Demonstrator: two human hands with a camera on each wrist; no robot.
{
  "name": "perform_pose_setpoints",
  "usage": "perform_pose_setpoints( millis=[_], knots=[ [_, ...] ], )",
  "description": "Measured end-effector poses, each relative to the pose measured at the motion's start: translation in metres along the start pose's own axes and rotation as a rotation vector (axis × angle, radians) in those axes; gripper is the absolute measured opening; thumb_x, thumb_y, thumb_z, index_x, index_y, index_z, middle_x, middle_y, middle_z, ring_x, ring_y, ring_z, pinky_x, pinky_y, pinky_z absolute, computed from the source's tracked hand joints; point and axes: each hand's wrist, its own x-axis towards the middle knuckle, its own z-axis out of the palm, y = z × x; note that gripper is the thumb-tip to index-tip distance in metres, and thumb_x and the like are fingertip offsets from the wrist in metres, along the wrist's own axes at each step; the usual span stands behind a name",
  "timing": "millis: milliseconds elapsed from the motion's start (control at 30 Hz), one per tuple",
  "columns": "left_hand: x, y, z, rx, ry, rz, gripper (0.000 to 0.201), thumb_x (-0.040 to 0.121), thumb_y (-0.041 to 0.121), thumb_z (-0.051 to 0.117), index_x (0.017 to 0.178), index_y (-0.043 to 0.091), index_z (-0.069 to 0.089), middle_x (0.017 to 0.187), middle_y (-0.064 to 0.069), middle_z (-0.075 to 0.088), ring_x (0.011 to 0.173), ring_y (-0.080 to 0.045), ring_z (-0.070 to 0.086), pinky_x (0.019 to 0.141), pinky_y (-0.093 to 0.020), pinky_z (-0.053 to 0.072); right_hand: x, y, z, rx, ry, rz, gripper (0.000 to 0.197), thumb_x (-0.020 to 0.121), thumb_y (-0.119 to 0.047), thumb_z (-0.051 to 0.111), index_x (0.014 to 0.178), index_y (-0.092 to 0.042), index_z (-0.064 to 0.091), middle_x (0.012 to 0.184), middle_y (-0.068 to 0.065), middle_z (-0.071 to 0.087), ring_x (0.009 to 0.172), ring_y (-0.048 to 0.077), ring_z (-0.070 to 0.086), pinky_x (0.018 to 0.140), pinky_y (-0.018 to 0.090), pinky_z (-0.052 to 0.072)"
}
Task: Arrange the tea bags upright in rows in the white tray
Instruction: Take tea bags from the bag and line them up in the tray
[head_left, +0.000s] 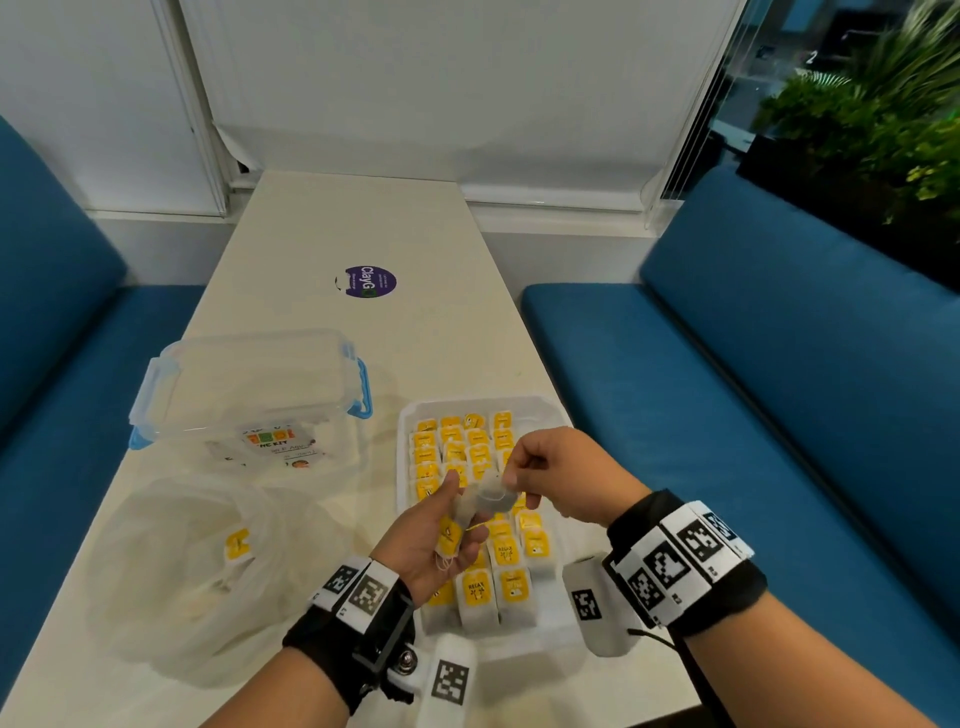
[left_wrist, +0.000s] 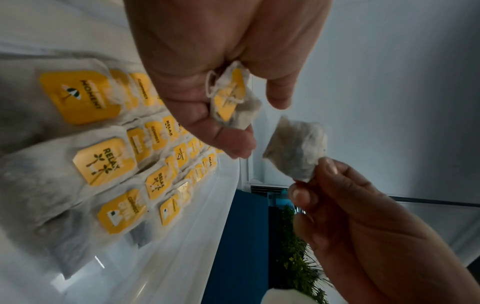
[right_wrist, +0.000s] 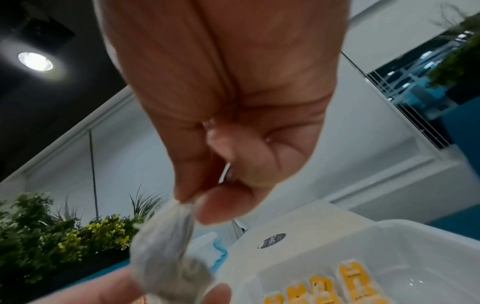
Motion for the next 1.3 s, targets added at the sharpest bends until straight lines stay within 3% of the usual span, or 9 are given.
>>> perform_pose_setpoints(
  millis=[133, 333, 433, 500, 633, 800, 1067, 1200, 1300],
  knots=[
    [-0.004, 0.003, 0.003, 0.057, -0.17, -0.088, 0.052, 0.089, 0.053, 0.043, 0.105, 0.008, 0.064, 0.083, -0.011, 0.07, 0.053, -0.013, 0.061, 0.044, -0.019, 0.05, 0.002, -0.005, 0.002, -0.098, -0.044, -0.09, 0.021, 0.091, -0.01, 0.057, 0.074, -0.022, 0.056, 0.061, -0.01, 0.055, 0.044, -0.005, 0.052, 0.048, 0.006, 0.04],
    [-0.01, 0.004, 0.006, -0.023, -0.238, -0.067, 0.013, 0.095, 0.013, 0.046, 0.098, 0.013, 0.059, 0.076, -0.012, 0.066, 0.046, -0.012, 0.059, 0.04, -0.017, 0.049, 0.001, -0.002, 0.003, -0.131, 0.013, -0.185, 0.018, 0.09, -0.011, 0.059, 0.078, -0.025, 0.058, 0.086, -0.005, 0.054, 0.072, 0.008, 0.053, 0.071, 0.018, 0.044],
    [-0.007, 0.004, 0.005, -0.025, -0.16, 0.054, 0.012, 0.089, 0.002, 0.054, 0.091, 0.013, 0.058, 0.076, -0.007, 0.058, 0.048, -0.011, 0.058, 0.043, -0.018, 0.049, -0.003, -0.002, 0.008, -0.003, 0.073, -0.066, 0.01, 0.089, -0.036, 0.06, 0.085, -0.026, 0.057, 0.083, -0.005, 0.06, 0.061, 0.001, 0.054, 0.059, 0.017, 0.043],
    [-0.006, 0.004, 0.005, 0.016, -0.12, 0.133, 0.016, 0.085, -0.002, 0.058, 0.09, 0.013, 0.057, 0.077, -0.006, 0.056, 0.053, -0.011, 0.058, 0.046, -0.019, 0.051, -0.005, -0.003, 0.013, 0.035, 0.056, 0.079, 0.036, 0.082, -0.052, 0.062, 0.094, -0.017, 0.058, 0.071, -0.004, 0.06, 0.04, -0.003, 0.051, 0.042, 0.015, 0.037],
    [-0.005, 0.0, 0.008, 0.076, -0.089, 0.203, 0.017, 0.083, -0.005, 0.06, 0.087, 0.011, 0.054, 0.08, -0.008, 0.059, 0.065, -0.018, 0.061, 0.053, -0.023, 0.055, -0.004, 0.002, 0.021, -0.024, 0.017, 0.145, 0.021, 0.087, -0.026, 0.065, 0.077, -0.013, 0.052, 0.057, 0.003, 0.056, 0.027, 0.0, 0.045, 0.035, 0.016, 0.034],
    [-0.004, -0.003, 0.002, 0.005, 0.006, 0.124, 0.003, 0.09, 0.01, 0.057, 0.093, 0.009, 0.057, 0.077, -0.008, 0.058, 0.055, -0.017, 0.063, 0.05, -0.024, 0.055, -0.005, 0.011, 0.007, -0.119, 0.212, 0.121, 0.016, 0.091, -0.017, 0.058, 0.088, -0.004, 0.067, 0.059, -0.007, 0.052, 0.055, 0.009, 0.054, 0.053, 0.015, 0.044],
    [-0.003, -0.006, -0.005, -0.048, 0.024, 0.066, 0.01, 0.095, 0.009, 0.048, 0.094, 0.007, 0.058, 0.079, -0.011, 0.058, 0.046, -0.017, 0.063, 0.047, -0.023, 0.054, -0.007, 0.019, -0.005, -0.204, 0.11, 0.142, 0.013, 0.089, -0.013, 0.062, 0.089, -0.005, 0.072, 0.057, -0.011, 0.052, 0.045, 0.001, 0.048, 0.042, 0.006, 0.033],
    [-0.003, -0.007, -0.008, -0.044, 0.016, 0.055, 0.01, 0.095, 0.009, 0.047, 0.096, 0.007, 0.057, 0.079, -0.011, 0.058, 0.047, -0.017, 0.063, 0.048, -0.024, 0.054, -0.005, 0.027, -0.003, -0.287, 0.129, 0.166, 0.018, 0.088, -0.018, 0.063, 0.07, -0.015, 0.061, 0.061, -0.015, 0.051, 0.057, 0.002, 0.047, 0.05, 0.014, 0.032],
    [-0.003, -0.007, -0.01, -0.041, 0.023, 0.045, 0.012, 0.096, 0.009, 0.046, 0.098, 0.007, 0.058, 0.081, -0.011, 0.058, 0.05, -0.018, 0.063, 0.048, -0.024, 0.055, -0.002, 0.034, -0.002, -0.43, 0.041, 0.176, 0.015, 0.09, -0.018, 0.056, 0.076, -0.018, 0.057, 0.075, -0.009, 0.054, 0.073, 0.011, 0.051, 0.054, 0.018, 0.034]
  ],
)
